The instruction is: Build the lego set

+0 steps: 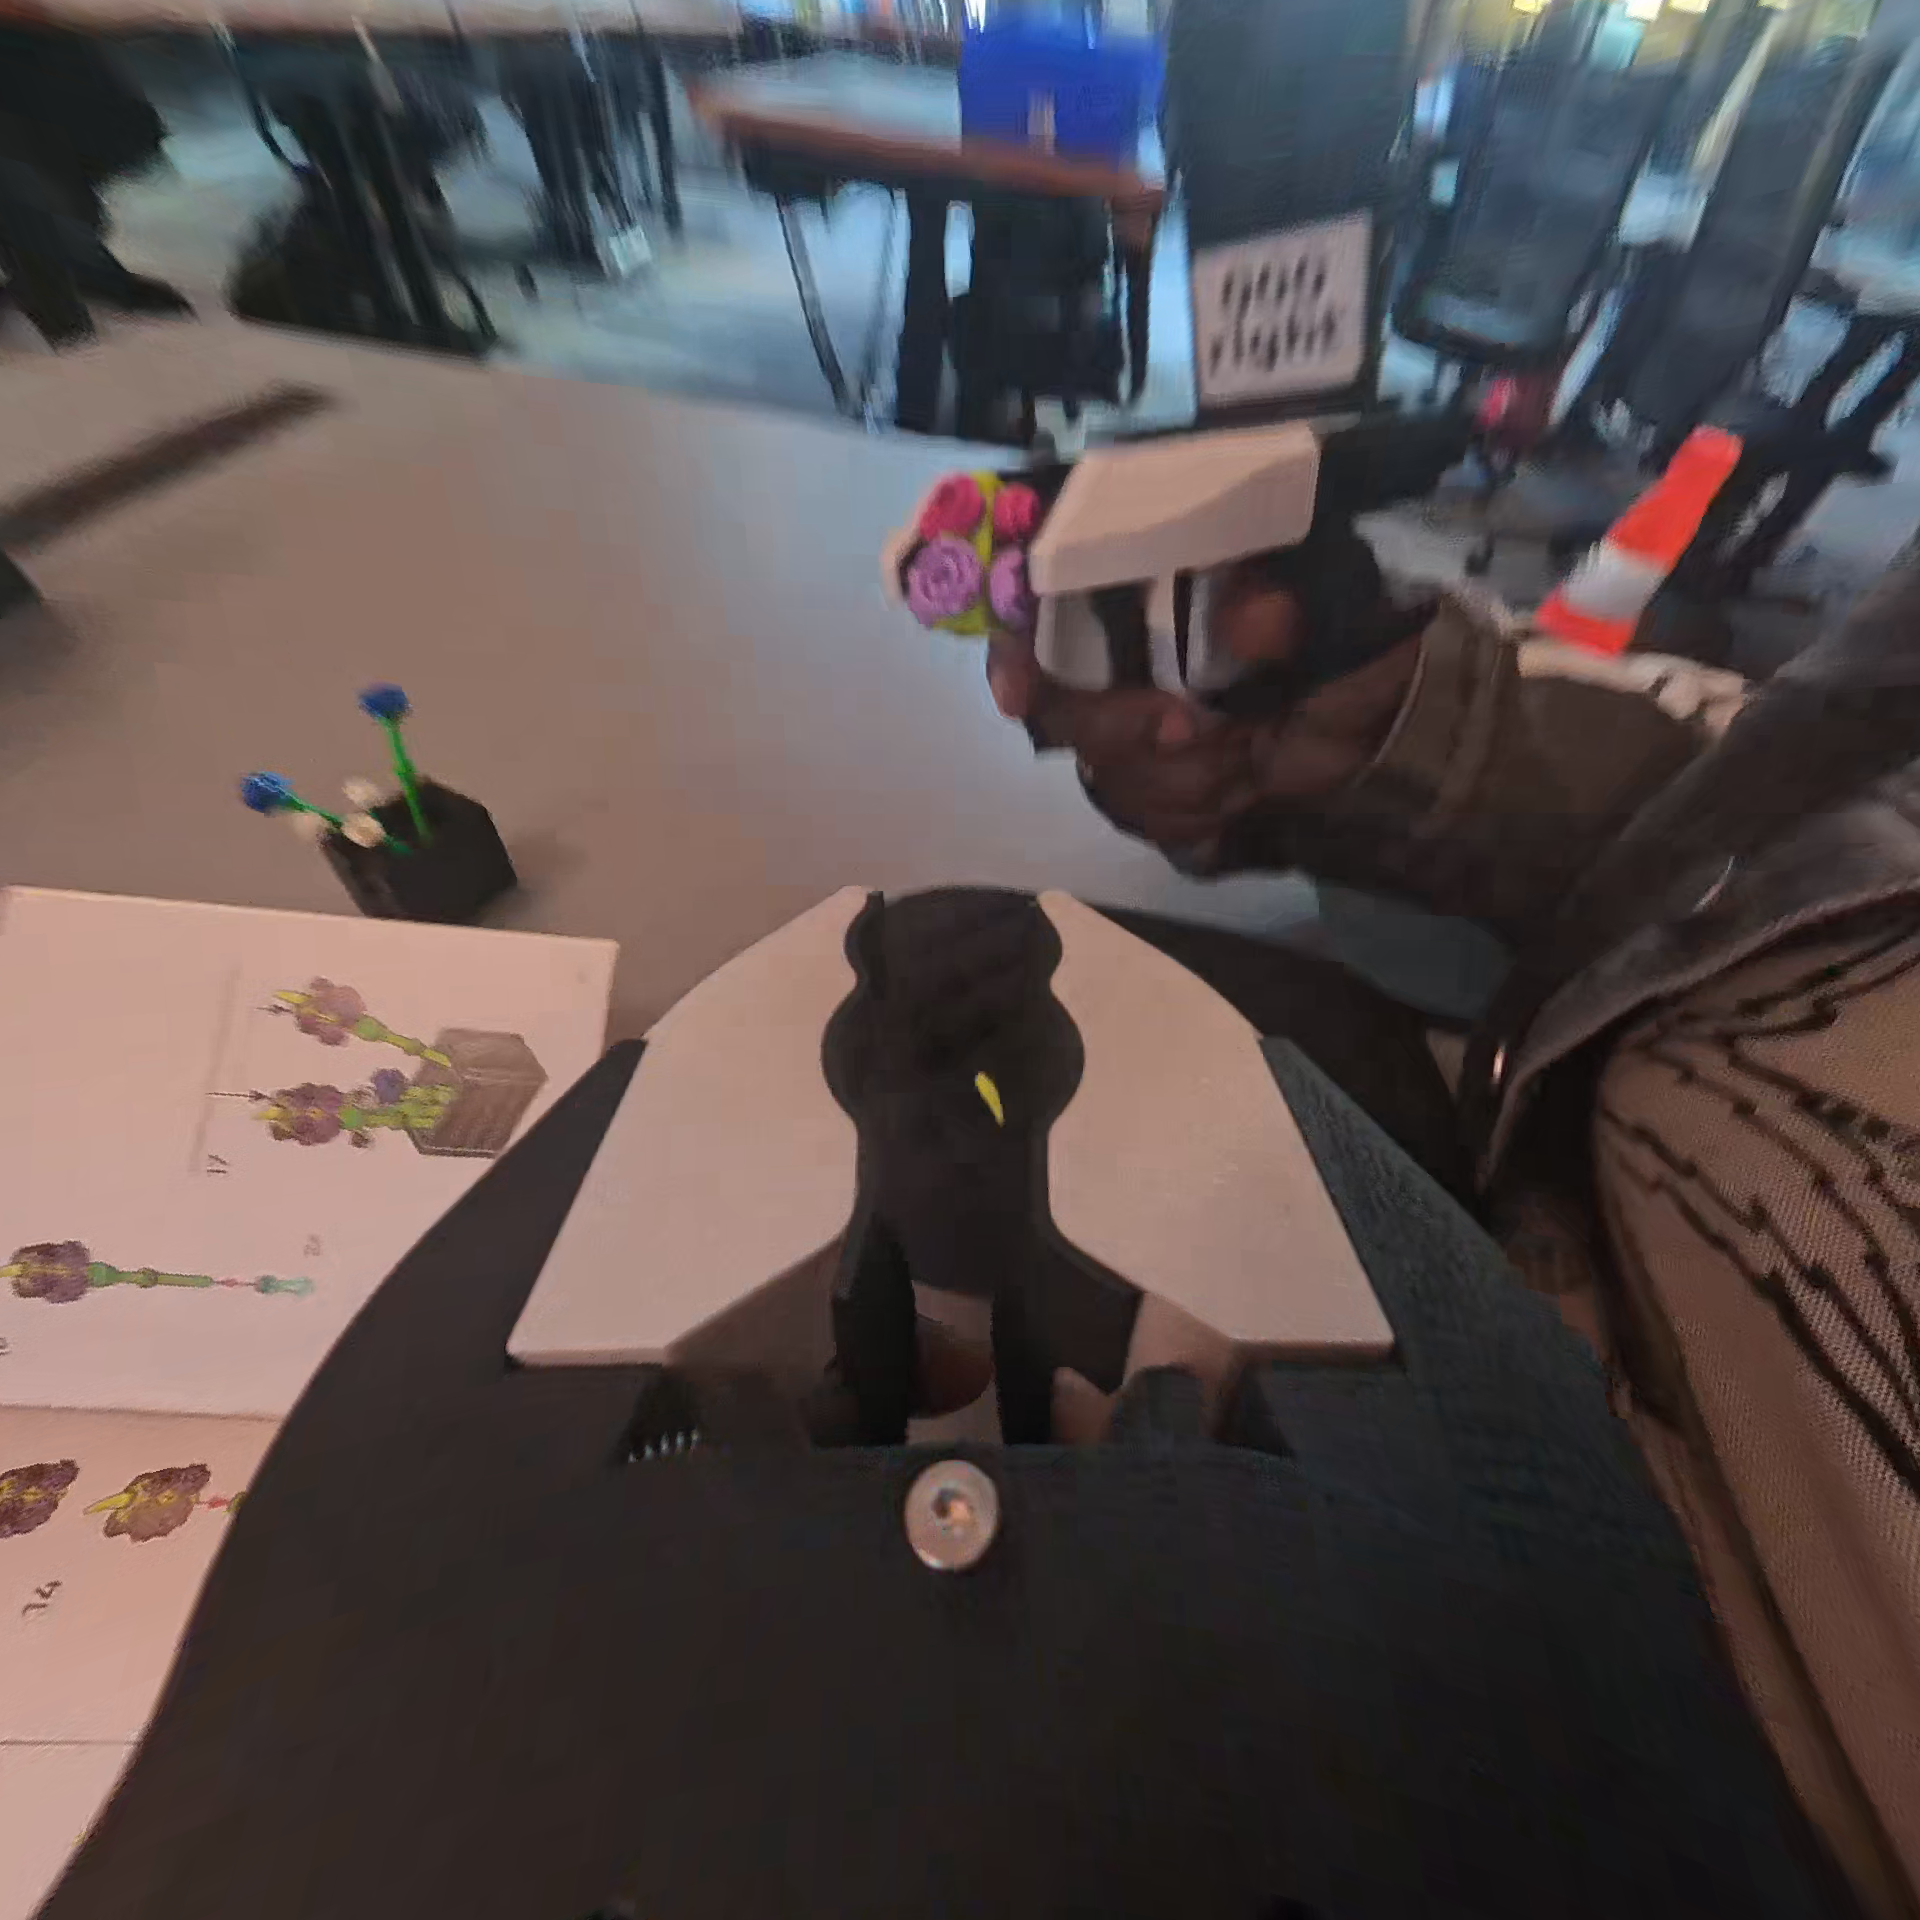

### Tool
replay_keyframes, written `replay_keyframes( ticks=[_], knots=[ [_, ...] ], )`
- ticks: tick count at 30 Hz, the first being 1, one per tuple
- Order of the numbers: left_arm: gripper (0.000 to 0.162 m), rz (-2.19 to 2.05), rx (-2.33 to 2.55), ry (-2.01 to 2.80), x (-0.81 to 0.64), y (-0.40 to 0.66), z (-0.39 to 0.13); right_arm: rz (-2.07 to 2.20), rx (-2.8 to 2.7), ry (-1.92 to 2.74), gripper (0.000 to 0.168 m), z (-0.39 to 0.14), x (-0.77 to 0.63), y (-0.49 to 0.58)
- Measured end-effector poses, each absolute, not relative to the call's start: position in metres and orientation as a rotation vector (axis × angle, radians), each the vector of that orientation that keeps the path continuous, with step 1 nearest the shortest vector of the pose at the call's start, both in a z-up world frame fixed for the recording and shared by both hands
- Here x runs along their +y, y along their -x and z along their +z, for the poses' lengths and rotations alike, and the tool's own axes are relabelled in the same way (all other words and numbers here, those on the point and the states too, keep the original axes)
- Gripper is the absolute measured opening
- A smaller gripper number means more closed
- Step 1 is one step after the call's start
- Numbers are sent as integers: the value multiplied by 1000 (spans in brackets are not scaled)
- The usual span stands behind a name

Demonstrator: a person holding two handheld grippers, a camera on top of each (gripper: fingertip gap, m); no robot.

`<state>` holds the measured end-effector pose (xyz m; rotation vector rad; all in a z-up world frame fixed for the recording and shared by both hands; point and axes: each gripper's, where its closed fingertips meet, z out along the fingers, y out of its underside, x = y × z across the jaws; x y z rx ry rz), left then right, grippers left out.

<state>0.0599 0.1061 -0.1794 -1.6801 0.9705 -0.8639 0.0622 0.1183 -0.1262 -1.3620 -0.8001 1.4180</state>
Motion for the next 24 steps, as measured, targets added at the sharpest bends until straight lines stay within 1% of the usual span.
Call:
replay_keyframes(
  ticks=[6,12,15,17,22,24],
  knots=[
    [25,-1000,824,1523,95,-43,-148,1682,-809,1309,18,-115,100,-30],
    [24,-1356,765,1504,77,-27,-139,1665,-1023,1359,18,-129,81,-4],
    [23,-1323,806,1523,75,-24,-146,1641,-1074,1396,18,-133,77,4],
    [19,-1326,816,1498,72,-21,-145,1633,-1094,1395,18,-133,75,5],
    [18,-1361,801,1481,69,-18,-147,1617,-1167,1427,20,-135,72,8],
    [18,-1351,787,1478,72,-17,-146,1624,-1187,1422,28,-133,70,9]
  ],
)
